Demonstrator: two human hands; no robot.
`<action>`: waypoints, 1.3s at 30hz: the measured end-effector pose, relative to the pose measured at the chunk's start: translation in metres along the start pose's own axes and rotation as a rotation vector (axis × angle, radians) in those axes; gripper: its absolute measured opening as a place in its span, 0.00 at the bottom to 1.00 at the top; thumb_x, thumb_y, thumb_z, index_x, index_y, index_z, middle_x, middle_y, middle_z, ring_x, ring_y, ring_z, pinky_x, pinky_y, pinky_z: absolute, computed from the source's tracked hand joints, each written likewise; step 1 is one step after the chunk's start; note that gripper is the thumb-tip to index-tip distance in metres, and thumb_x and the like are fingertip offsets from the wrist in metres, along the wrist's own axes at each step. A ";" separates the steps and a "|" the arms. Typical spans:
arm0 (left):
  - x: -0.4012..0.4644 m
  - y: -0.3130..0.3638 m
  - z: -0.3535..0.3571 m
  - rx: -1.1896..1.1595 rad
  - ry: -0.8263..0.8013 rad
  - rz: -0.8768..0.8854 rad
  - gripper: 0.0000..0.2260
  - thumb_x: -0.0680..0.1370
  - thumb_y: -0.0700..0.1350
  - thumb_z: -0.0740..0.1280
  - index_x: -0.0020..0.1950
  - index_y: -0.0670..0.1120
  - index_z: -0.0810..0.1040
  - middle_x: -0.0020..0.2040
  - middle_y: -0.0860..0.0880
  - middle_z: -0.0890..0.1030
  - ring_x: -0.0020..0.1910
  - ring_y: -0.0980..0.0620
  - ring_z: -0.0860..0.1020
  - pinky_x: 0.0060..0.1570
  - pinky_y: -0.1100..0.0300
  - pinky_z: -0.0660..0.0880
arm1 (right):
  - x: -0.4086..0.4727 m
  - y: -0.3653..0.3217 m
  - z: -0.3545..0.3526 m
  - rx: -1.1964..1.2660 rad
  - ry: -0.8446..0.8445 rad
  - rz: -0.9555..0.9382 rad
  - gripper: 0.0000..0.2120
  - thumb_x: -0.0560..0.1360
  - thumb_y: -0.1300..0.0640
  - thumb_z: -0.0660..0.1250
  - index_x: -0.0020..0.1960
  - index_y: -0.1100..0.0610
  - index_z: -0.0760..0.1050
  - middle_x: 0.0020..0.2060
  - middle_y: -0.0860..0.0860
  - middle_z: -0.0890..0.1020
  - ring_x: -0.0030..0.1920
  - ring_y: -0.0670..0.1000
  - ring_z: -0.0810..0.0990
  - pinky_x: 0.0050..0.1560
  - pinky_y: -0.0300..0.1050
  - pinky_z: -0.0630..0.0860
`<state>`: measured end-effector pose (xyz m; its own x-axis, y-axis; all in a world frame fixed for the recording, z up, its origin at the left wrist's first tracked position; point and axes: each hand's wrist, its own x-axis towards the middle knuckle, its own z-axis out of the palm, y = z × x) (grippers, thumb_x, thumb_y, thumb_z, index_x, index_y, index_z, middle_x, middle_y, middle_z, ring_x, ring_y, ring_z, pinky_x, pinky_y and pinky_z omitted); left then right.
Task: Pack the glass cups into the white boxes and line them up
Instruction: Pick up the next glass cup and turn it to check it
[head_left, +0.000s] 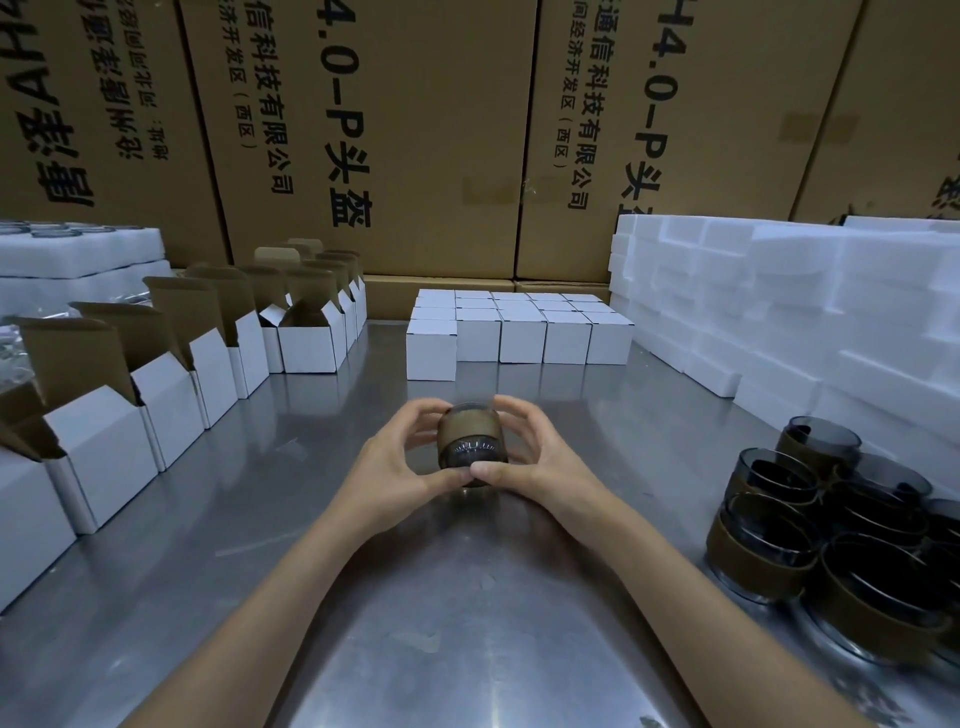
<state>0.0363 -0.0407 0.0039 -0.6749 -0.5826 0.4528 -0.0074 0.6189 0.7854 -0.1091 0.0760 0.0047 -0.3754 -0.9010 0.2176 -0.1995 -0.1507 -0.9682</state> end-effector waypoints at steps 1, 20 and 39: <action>0.000 -0.001 0.000 -0.028 -0.004 -0.015 0.26 0.65 0.43 0.79 0.59 0.50 0.72 0.57 0.53 0.80 0.58 0.58 0.78 0.61 0.63 0.72 | -0.001 0.000 0.001 0.014 -0.007 0.007 0.32 0.69 0.66 0.74 0.68 0.53 0.66 0.65 0.47 0.73 0.62 0.42 0.75 0.60 0.38 0.74; -0.001 -0.001 0.003 -0.109 -0.077 -0.054 0.27 0.67 0.39 0.78 0.60 0.52 0.68 0.59 0.54 0.79 0.63 0.59 0.75 0.61 0.70 0.67 | -0.002 -0.006 0.003 -0.021 0.053 -0.036 0.29 0.66 0.69 0.76 0.62 0.53 0.71 0.63 0.54 0.76 0.62 0.53 0.76 0.64 0.50 0.73; 0.000 0.000 0.004 0.075 -0.024 0.097 0.28 0.67 0.44 0.78 0.63 0.55 0.71 0.58 0.59 0.78 0.58 0.62 0.76 0.56 0.73 0.69 | -0.001 -0.006 0.004 -0.197 0.119 -0.156 0.31 0.63 0.67 0.78 0.58 0.44 0.72 0.60 0.46 0.76 0.60 0.48 0.75 0.59 0.41 0.74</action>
<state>0.0334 -0.0389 0.0023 -0.6927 -0.5060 0.5139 0.0038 0.7100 0.7042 -0.1036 0.0761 0.0102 -0.4275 -0.8174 0.3860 -0.4313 -0.1909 -0.8818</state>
